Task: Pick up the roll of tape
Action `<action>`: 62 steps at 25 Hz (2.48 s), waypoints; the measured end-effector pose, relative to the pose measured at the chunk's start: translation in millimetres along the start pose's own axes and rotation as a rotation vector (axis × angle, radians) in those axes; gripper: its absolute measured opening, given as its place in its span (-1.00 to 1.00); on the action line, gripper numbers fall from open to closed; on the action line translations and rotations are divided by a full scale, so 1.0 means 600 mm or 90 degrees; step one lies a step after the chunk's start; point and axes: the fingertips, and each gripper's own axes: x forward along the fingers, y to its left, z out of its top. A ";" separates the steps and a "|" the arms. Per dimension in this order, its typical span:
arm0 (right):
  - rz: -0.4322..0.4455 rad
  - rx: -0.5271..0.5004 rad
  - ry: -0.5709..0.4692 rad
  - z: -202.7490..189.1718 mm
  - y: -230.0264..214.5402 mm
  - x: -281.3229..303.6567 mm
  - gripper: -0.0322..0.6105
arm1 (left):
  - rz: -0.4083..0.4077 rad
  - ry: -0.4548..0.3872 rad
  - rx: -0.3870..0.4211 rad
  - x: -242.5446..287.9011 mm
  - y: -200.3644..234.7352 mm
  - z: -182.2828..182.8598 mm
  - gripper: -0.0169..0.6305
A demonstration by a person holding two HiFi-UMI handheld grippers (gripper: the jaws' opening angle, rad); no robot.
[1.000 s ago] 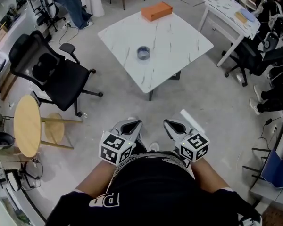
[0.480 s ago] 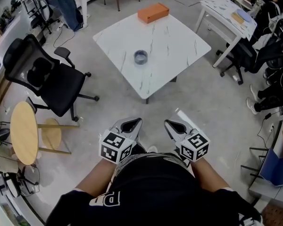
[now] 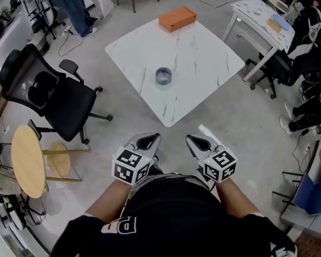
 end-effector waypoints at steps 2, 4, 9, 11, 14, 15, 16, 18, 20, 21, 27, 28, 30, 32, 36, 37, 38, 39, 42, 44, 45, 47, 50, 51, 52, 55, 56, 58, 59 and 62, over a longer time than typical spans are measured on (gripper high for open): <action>-0.007 -0.001 -0.004 0.021 -0.015 0.023 -0.90 | -0.003 0.001 0.003 0.010 0.026 0.016 -0.76; -0.014 -0.002 -0.007 0.042 -0.027 0.045 -0.90 | -0.008 0.001 0.006 0.020 0.052 0.035 -0.76; -0.032 -0.005 -0.004 0.084 -0.045 0.096 -0.90 | -0.027 -0.011 0.017 0.042 0.110 0.088 -0.76; -0.042 -0.005 -0.001 0.095 -0.053 0.115 -0.90 | -0.036 -0.014 0.023 0.050 0.129 0.103 -0.76; -0.055 -0.003 0.002 0.111 -0.061 0.148 -0.90 | -0.047 -0.012 0.030 0.058 0.163 0.116 -0.76; -0.058 -0.003 0.002 0.116 -0.064 0.160 -0.90 | -0.050 -0.010 0.030 0.060 0.174 0.119 -0.76; -0.061 -0.003 0.002 0.122 -0.067 0.171 -0.90 | -0.053 -0.009 0.030 0.062 0.186 0.121 -0.77; -0.069 -0.004 0.003 0.131 -0.073 0.193 -0.90 | -0.060 -0.004 0.031 0.068 0.207 0.124 -0.77; -0.079 -0.003 0.005 0.137 -0.080 0.212 -0.90 | -0.071 0.003 0.036 0.076 0.224 0.127 -0.77; -0.084 -0.002 0.005 0.140 -0.084 0.220 -0.90 | -0.077 0.005 0.040 0.079 0.231 0.129 -0.76; -0.108 0.001 0.005 0.152 -0.097 0.253 -0.90 | -0.105 0.014 0.057 0.097 0.264 0.140 -0.76; -0.111 0.001 0.004 0.155 -0.100 0.255 -0.90 | -0.106 0.017 0.060 0.101 0.269 0.141 -0.76; -0.116 0.003 0.004 0.158 -0.108 0.258 -0.90 | -0.107 0.022 0.061 0.108 0.276 0.144 -0.76; -0.118 0.006 0.004 0.159 -0.114 0.257 -0.90 | -0.107 0.022 0.061 0.112 0.277 0.148 -0.76; -0.106 0.003 0.004 0.161 -0.130 0.260 -0.90 | -0.096 0.023 0.060 0.124 0.275 0.150 -0.77; -0.100 0.000 0.004 0.163 -0.135 0.262 -0.90 | -0.090 0.023 0.058 0.127 0.276 0.152 -0.77; -0.093 -0.003 0.006 0.166 -0.140 0.262 -0.90 | -0.082 0.022 0.056 0.131 0.276 0.154 -0.76; -0.086 -0.007 0.007 0.170 -0.145 0.263 -0.90 | -0.072 0.021 0.056 0.133 0.277 0.157 -0.76; -0.064 -0.018 0.016 0.182 -0.167 0.263 -0.90 | -0.035 0.012 0.057 0.143 0.276 0.172 -0.76; -0.051 -0.027 0.020 0.192 -0.180 0.262 -0.90 | -0.025 0.002 0.043 0.150 0.268 0.182 -0.77; -0.044 -0.032 0.020 0.196 -0.185 0.263 -0.90 | -0.022 -0.001 0.038 0.154 0.263 0.185 -0.76; -0.031 -0.041 0.020 0.202 -0.193 0.265 -0.90 | -0.013 -0.002 0.032 0.162 0.258 0.186 -0.76; -0.012 -0.047 0.026 0.200 -0.201 0.265 -0.90 | 0.002 -0.003 0.015 0.171 0.253 0.184 -0.76; -0.006 -0.049 0.029 0.198 -0.203 0.264 -0.90 | 0.007 -0.004 0.010 0.172 0.251 0.185 -0.77; -0.001 -0.050 0.032 0.195 -0.205 0.264 -0.90 | 0.011 -0.005 0.007 0.174 0.249 0.185 -0.76; 0.010 -0.054 0.036 0.192 -0.214 0.262 -0.90 | 0.021 -0.004 0.004 0.180 0.243 0.187 -0.76; 0.012 -0.055 0.036 0.193 -0.216 0.262 -0.90 | 0.024 -0.004 0.004 0.181 0.242 0.187 -0.76; 0.017 -0.056 0.033 0.195 -0.218 0.262 -0.90 | 0.030 -0.005 0.004 0.182 0.242 0.190 -0.76; 0.020 -0.057 0.032 0.197 -0.219 0.262 -0.90 | 0.032 -0.005 0.004 0.182 0.241 0.191 -0.76; 0.024 -0.056 0.031 0.200 -0.220 0.260 -0.90 | 0.034 -0.006 0.005 0.183 0.237 0.195 -0.76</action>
